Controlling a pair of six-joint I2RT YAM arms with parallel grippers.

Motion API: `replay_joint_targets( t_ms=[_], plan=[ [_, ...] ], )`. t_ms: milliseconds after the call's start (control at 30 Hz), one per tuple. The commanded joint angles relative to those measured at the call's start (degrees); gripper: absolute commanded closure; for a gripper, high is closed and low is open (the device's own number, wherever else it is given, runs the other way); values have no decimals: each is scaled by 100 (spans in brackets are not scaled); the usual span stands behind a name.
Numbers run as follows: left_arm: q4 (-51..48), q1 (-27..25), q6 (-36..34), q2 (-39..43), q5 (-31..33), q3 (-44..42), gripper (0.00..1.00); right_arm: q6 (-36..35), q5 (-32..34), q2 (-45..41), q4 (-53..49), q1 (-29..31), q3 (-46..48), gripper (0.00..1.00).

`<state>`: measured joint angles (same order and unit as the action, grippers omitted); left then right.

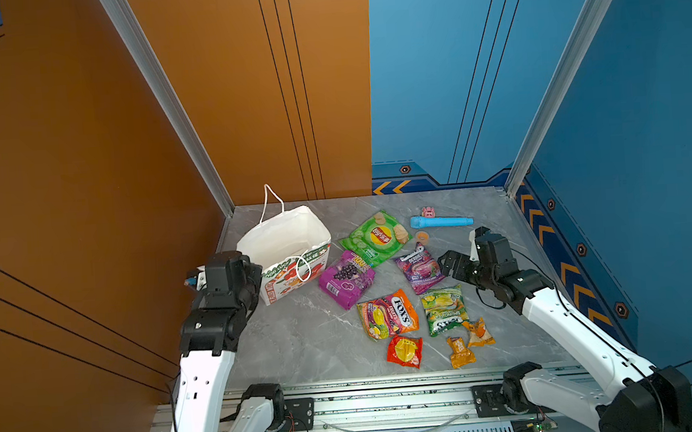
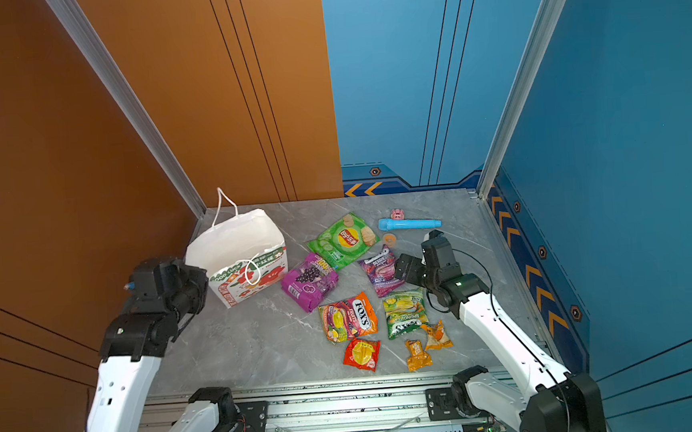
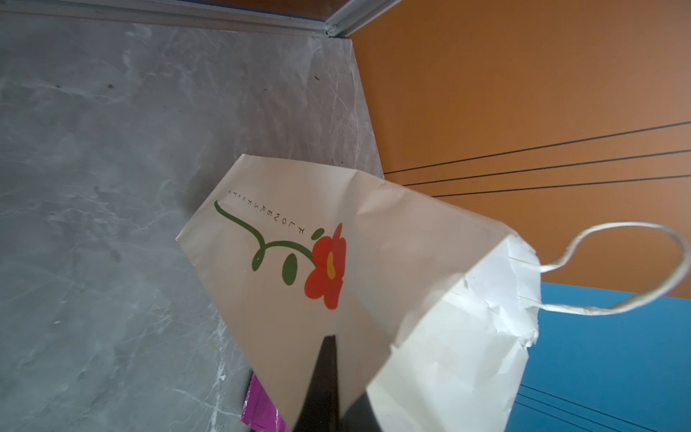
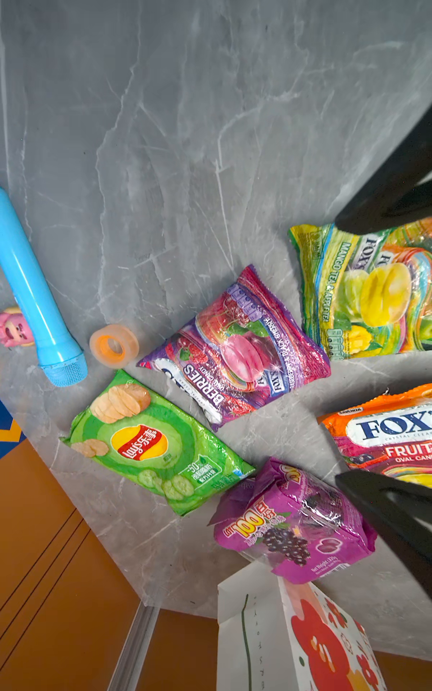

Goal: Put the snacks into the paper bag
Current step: 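Drag the paper bag toward the robot with the left gripper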

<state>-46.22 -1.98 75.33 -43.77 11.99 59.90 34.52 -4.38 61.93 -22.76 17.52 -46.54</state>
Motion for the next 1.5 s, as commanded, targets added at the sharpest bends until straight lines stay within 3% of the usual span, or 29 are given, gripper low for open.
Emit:
replay_joint_targets(
  t_ms=[0, 200, 333, 533, 767, 967, 1200, 1467],
  plan=[
    [-797, -56, 113, 385, 228, -360, 100, 46, 20, 107, -200, 145, -209, 0],
    [-909, -180, 347, 602, -219, -928, 99, 107, 106, 338, -193, 372, -403, 0],
    [-901, -172, 249, 650, -98, -956, 83, 107, 174, 423, -220, 479, -494, 0],
    [-889, 33, -1223, 130, -133, -201, 54, 79, 236, 511, -268, 557, -565, 0],
    [-1659, 78, -2655, -417, -197, 901, 34, 81, 270, 584, -272, 604, -575, 0],
    [-2493, -86, -3510, -595, 170, 1902, 31, 63, 282, 631, -290, 629, -594, 0],
    [-3337, -551, -5058, -1514, 500, 3539, 24, 37, 256, 707, -316, 656, -688, 0],
    [-4215, -593, -6216, -2813, 1621, 4461, 21, 20, 286, 619, -338, 683, -644, 0]
  ],
)
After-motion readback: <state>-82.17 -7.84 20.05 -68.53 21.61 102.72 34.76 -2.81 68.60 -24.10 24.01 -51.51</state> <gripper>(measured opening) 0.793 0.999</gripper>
